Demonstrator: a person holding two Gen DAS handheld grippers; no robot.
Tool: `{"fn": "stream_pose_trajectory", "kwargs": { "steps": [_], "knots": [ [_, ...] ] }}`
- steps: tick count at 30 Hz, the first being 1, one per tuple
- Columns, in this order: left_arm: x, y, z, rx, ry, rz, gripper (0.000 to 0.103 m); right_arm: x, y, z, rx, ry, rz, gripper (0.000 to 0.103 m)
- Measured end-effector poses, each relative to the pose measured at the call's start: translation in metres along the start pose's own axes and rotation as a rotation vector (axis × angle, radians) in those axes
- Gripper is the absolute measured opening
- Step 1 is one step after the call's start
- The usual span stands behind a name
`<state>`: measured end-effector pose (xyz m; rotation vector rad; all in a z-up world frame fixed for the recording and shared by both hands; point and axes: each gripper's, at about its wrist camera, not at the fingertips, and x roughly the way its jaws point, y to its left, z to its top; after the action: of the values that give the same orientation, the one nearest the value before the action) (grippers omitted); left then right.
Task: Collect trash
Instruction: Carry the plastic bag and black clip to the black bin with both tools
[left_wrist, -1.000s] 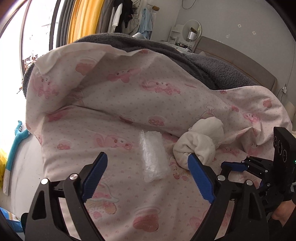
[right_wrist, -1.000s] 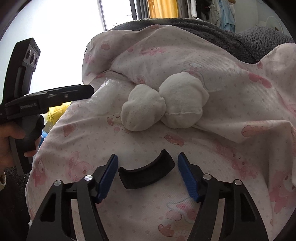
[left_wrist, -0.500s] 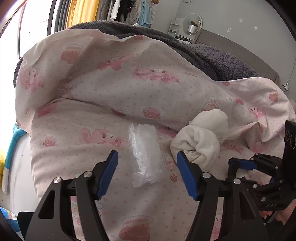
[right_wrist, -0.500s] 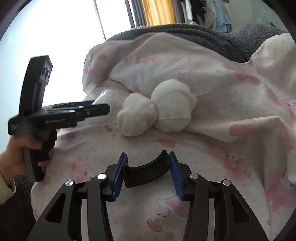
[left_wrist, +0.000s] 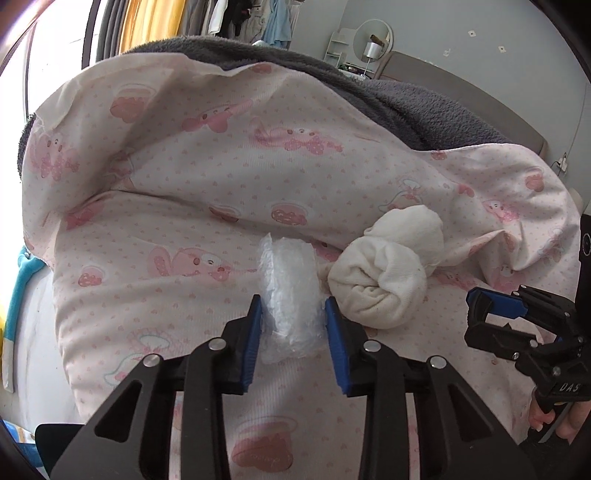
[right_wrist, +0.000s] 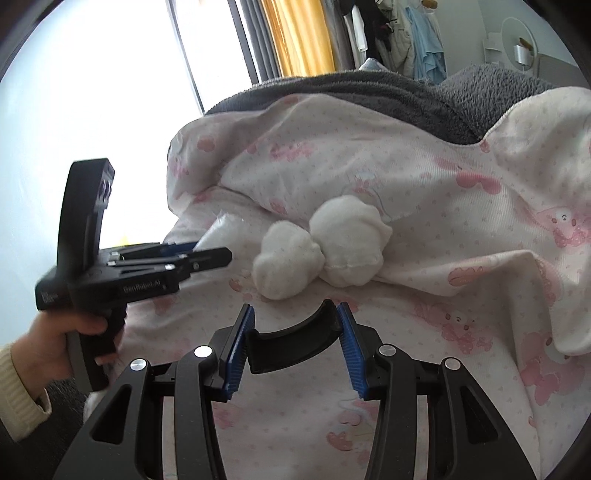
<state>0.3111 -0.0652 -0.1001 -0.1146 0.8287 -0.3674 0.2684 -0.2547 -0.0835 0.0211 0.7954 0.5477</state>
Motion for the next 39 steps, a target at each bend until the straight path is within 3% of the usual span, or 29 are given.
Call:
{"fn": "stream_pose_trajectory", "kwargs": {
  "steps": [8, 20, 33, 39],
  "knots": [
    [-0.029, 0.003, -0.009, 0.018, -0.042, -0.001, 0.036, -0.005, 0.010, 0.004, 0.030, -0.001, -0.015, 0.047],
    [-0.074, 0.021, -0.025, 0.050, -0.087, 0.057, 0.036, -0.005, 0.047, 0.029, 0.055, -0.048, 0.040, 0.047],
    [-0.135, 0.073, -0.046, -0.005, -0.138, 0.157, 0.036, 0.010, 0.118, 0.045, 0.091, -0.063, 0.142, 0.047],
    [-0.150, 0.100, -0.062, -0.025, -0.109, 0.209, 0.036, 0.018, 0.163, 0.048, 0.048, -0.053, 0.175, 0.047]
  ]
}}
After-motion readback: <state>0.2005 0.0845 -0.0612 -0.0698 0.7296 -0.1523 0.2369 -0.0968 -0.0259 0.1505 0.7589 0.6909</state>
